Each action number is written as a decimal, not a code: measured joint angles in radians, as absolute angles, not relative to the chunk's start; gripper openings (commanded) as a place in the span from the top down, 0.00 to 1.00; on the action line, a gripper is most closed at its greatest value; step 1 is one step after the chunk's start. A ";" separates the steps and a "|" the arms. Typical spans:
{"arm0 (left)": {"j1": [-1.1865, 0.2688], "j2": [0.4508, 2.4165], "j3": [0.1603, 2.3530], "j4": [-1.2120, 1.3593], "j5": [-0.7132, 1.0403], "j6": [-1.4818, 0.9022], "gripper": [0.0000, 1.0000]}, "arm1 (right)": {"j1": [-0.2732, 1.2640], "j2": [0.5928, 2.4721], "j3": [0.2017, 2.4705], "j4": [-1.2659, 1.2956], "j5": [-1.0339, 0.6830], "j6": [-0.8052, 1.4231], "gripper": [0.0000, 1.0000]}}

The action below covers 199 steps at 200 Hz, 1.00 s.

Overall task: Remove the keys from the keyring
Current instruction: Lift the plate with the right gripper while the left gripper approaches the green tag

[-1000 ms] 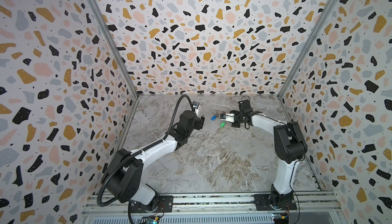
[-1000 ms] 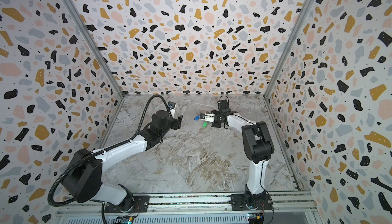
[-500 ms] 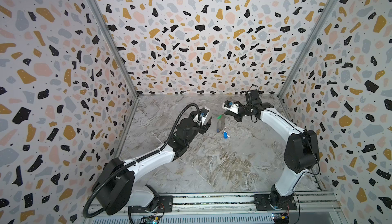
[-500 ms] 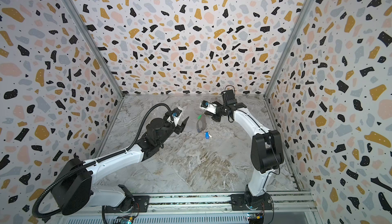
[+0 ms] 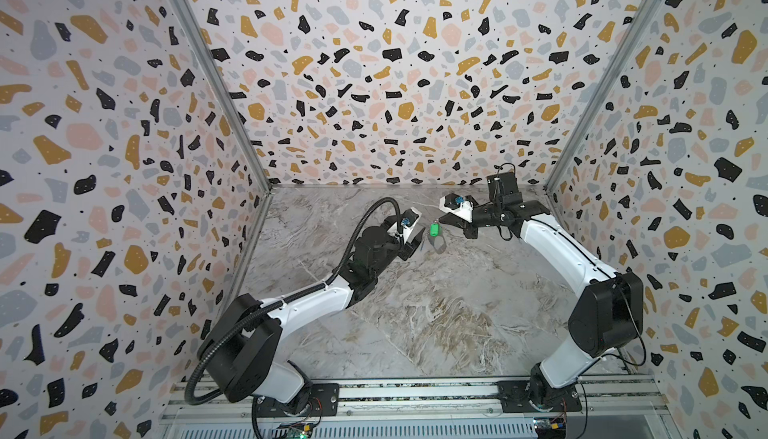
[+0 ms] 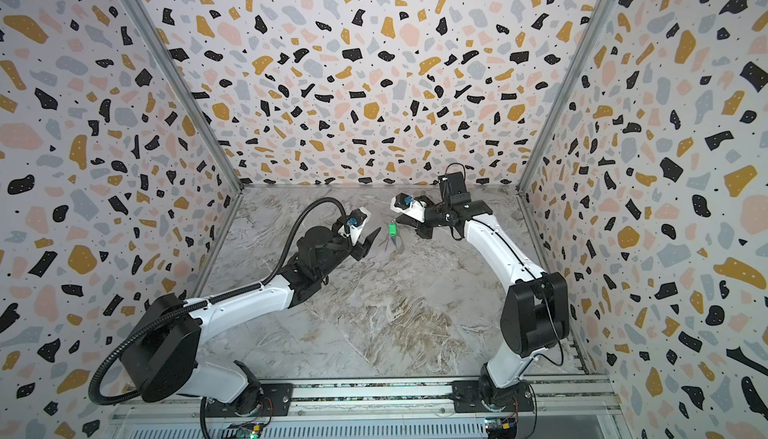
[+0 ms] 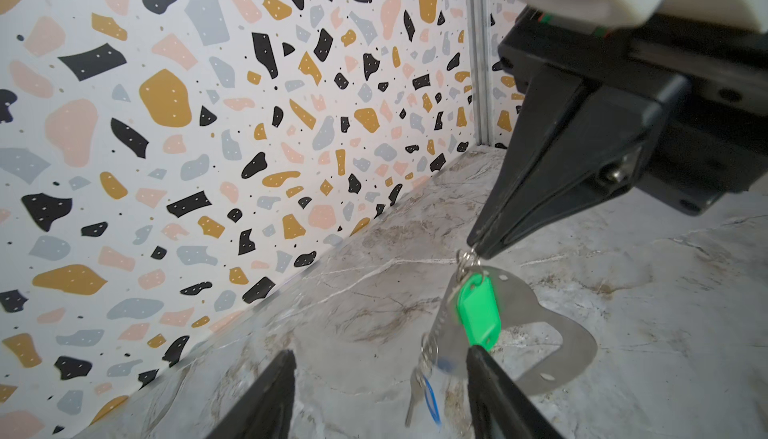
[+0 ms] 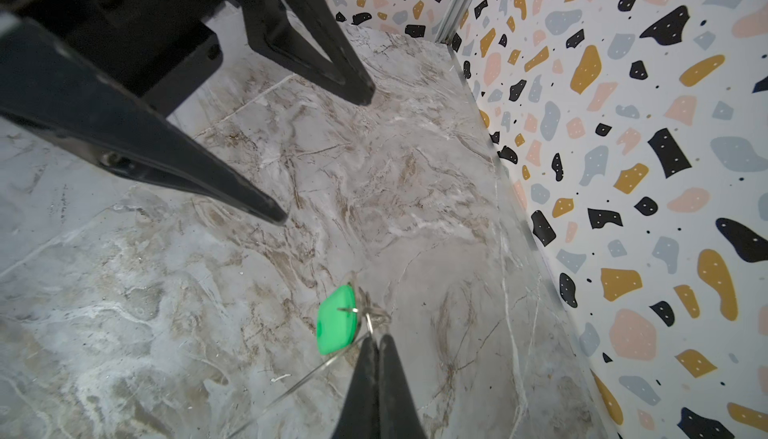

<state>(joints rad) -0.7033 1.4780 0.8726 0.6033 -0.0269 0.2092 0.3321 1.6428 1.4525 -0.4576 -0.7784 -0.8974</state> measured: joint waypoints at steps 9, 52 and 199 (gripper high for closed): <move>-0.703 1.484 0.881 0.602 -0.007 0.203 0.38 | 0.337 1.636 1.441 -0.457 -0.779 -0.898 1.00; -0.704 1.510 0.894 0.591 0.101 0.187 0.42 | 0.350 1.608 1.407 -0.457 -0.782 -0.900 1.00; -0.704 1.543 0.937 0.498 0.276 0.199 0.64 | 0.362 1.524 1.321 -0.374 -0.795 -0.979 1.00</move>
